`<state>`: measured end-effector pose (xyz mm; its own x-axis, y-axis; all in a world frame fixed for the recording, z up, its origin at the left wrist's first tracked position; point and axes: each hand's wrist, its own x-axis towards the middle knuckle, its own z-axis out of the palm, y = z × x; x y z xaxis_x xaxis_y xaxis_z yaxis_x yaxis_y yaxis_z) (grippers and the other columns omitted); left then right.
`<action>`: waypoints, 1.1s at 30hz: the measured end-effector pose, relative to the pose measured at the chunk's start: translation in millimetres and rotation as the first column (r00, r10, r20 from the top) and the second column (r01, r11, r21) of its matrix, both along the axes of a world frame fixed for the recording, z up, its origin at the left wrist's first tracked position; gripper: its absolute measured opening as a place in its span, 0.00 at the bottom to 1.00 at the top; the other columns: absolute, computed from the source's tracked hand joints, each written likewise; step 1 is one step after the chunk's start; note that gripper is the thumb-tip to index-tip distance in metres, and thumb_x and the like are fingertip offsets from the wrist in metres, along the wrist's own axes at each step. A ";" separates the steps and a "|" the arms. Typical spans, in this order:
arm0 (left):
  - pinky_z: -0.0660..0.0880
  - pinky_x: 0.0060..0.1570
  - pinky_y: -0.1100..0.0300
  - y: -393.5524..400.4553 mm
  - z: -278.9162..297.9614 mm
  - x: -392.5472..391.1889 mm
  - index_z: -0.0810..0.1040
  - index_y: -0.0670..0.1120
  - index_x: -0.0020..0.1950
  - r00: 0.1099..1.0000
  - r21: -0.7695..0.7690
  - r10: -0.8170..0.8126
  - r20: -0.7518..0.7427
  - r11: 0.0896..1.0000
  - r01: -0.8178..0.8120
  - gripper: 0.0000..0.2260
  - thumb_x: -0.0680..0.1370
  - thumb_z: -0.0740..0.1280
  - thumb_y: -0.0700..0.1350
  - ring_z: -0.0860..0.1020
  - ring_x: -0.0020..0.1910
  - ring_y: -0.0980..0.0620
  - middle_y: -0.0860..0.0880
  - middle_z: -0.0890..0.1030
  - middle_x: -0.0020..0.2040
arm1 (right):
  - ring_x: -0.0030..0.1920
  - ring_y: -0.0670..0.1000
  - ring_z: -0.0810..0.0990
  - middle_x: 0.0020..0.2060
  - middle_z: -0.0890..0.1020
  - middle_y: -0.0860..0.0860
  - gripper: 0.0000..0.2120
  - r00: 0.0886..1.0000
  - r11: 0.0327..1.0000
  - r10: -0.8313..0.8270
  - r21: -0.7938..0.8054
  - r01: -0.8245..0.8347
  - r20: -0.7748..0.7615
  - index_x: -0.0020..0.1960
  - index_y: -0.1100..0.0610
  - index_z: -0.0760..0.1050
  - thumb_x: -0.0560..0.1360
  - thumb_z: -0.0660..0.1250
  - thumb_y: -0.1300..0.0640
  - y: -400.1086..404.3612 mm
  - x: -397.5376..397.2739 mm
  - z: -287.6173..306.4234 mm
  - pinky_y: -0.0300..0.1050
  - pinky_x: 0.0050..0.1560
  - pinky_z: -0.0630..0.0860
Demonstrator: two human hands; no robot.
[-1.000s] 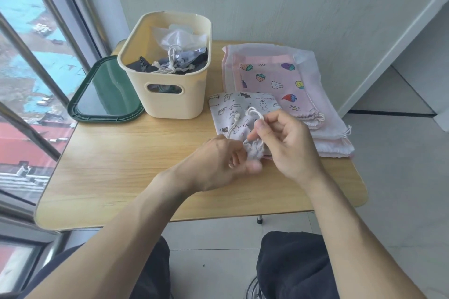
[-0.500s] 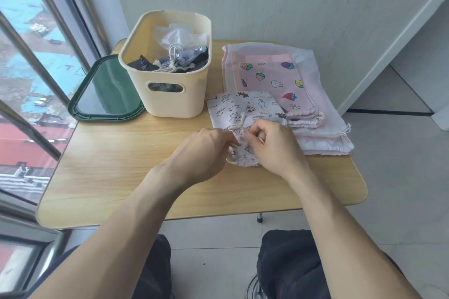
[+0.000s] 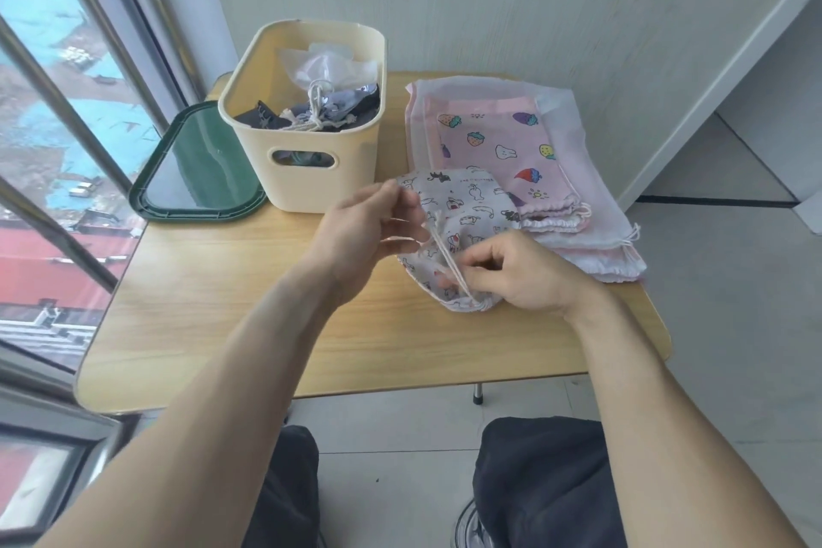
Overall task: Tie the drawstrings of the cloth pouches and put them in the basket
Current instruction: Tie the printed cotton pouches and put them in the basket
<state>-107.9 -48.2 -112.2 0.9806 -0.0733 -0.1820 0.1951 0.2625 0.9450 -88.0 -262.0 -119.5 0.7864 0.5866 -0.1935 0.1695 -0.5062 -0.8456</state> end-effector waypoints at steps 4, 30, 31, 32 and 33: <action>0.76 0.42 0.57 -19.3 -2.8 -1.5 0.79 0.42 0.55 0.999 0.002 -0.027 0.020 1.000 0.027 0.14 0.86 0.54 0.43 0.79 0.42 0.46 0.45 0.81 0.44 | 0.44 0.53 0.78 0.42 0.83 0.54 0.21 0.986 0.997 0.064 0.053 -0.057 -0.154 0.49 0.72 0.79 0.82 0.64 0.52 -4.3 -4.3 -2.1 0.46 0.53 0.71; 0.75 0.44 0.50 7.9 8.1 -30.5 0.79 0.43 0.43 0.909 0.837 -0.206 0.362 0.501 -0.220 0.28 0.84 0.48 0.58 0.80 0.40 0.47 0.51 0.82 0.36 | 0.34 0.43 0.78 0.32 0.82 0.50 0.11 0.994 0.979 -0.055 0.190 0.072 -0.092 0.50 0.57 0.81 0.83 0.62 0.55 10.6 -16.5 -12.2 0.32 0.38 0.70; 0.75 0.43 0.49 1.8 4.4 -30.1 0.78 0.43 0.42 0.908 0.835 -0.224 0.354 0.512 -0.199 0.26 0.84 0.50 0.58 0.80 0.39 0.46 0.50 0.82 0.36 | 0.35 0.44 0.79 0.32 0.82 0.50 0.11 0.993 0.979 -0.052 0.192 0.071 -0.103 0.50 0.58 0.81 0.83 0.62 0.55 10.7 -16.6 -12.1 0.33 0.39 0.71; 0.76 0.42 0.48 -4.1 0.7 -30.9 0.78 0.44 0.42 0.914 0.841 -0.251 0.318 0.519 -0.150 0.22 0.83 0.52 0.56 0.80 0.38 0.46 0.49 0.82 0.36 | 0.36 0.44 0.80 0.33 0.83 0.50 0.11 0.993 0.979 -0.046 0.192 0.067 -0.110 0.50 0.58 0.81 0.83 0.62 0.54 11.1 -16.8 -11.6 0.33 0.40 0.72; 0.76 0.42 0.48 -10.4 -3.9 -31.3 0.77 0.45 0.43 0.921 0.849 -0.281 0.270 0.521 -0.090 0.18 0.83 0.55 0.54 0.80 0.38 0.47 0.50 0.82 0.37 | 0.36 0.45 0.80 0.33 0.84 0.50 0.12 0.992 0.978 -0.046 0.197 0.069 -0.116 0.50 0.59 0.81 0.83 0.62 0.54 10.8 -17.0 -11.2 0.33 0.41 0.72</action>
<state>-139.2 -58.6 -116.1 0.9787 -0.1670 0.1196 -0.2021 -0.6797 0.7051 -105.0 -251.2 -130.7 0.8005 0.5765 -0.1640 0.0454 -0.3312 -0.9425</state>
